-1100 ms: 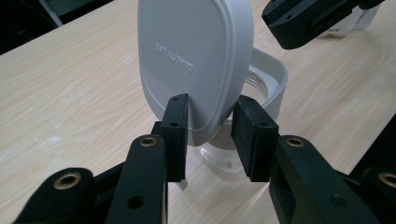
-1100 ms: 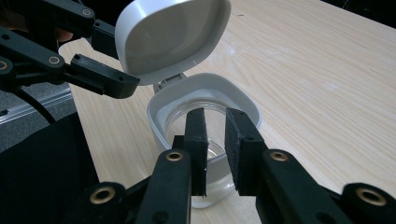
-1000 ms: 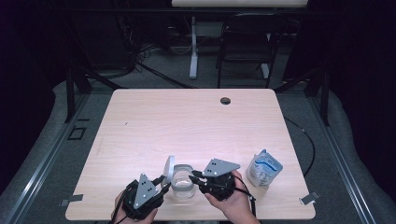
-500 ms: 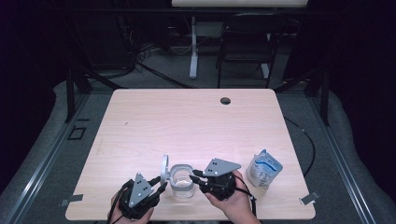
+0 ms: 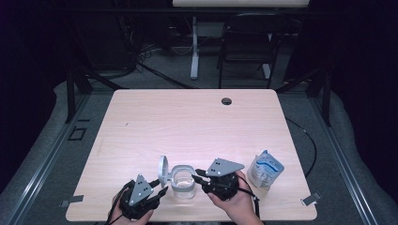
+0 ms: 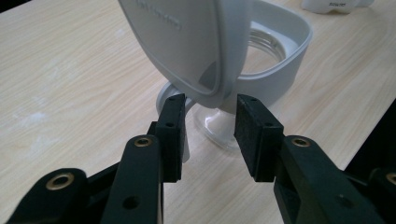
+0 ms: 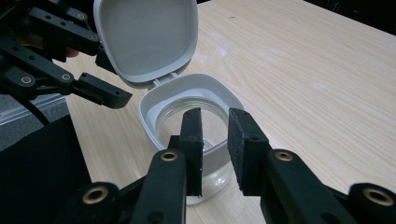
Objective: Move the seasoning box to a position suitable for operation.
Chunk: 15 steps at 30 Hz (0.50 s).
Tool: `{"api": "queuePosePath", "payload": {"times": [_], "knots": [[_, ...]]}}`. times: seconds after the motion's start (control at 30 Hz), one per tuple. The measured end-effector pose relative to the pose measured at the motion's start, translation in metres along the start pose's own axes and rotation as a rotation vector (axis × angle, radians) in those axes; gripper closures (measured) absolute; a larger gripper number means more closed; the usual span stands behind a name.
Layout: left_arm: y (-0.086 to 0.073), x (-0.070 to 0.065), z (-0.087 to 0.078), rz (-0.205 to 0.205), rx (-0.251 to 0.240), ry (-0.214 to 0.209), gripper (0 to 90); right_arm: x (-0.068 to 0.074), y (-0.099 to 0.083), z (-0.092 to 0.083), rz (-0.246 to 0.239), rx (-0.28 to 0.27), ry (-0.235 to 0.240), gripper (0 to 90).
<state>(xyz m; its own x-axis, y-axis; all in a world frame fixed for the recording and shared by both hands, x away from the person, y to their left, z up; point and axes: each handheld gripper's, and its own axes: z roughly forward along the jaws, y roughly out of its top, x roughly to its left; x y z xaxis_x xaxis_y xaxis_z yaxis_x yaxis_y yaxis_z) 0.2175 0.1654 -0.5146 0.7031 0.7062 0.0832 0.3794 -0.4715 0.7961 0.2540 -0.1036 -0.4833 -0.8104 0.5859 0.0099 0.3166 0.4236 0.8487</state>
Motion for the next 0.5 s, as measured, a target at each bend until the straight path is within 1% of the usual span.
{"api": "queuePosePath", "payload": {"times": [0.07,0.17,0.3,0.37,0.43,0.5], "knots": [[-0.002,0.002,0.001,-0.013,0.001,-0.005,63.1,0.000,0.000,0.000,-0.004,0.002,-0.006,75.4],[-0.003,0.004,0.002,-0.019,-0.001,-0.006,60.9,0.000,0.000,0.000,-0.010,-0.002,0.000,74.6],[-0.005,0.009,0.000,-0.029,-0.009,-0.007,58.8,0.001,0.001,-0.001,-0.019,-0.007,-0.004,73.6],[-0.006,0.012,-0.001,-0.037,-0.013,-0.014,57.4,0.000,0.002,-0.002,-0.021,-0.009,-0.006,71.6],[-0.007,0.015,-0.001,-0.050,-0.016,-0.031,55.8,-0.001,0.002,-0.004,-0.016,-0.010,-0.006,70.0],[-0.010,0.017,0.001,-0.062,-0.011,-0.038,55.1,-0.003,0.003,-0.005,-0.011,-0.007,-0.014,68.1]]}}
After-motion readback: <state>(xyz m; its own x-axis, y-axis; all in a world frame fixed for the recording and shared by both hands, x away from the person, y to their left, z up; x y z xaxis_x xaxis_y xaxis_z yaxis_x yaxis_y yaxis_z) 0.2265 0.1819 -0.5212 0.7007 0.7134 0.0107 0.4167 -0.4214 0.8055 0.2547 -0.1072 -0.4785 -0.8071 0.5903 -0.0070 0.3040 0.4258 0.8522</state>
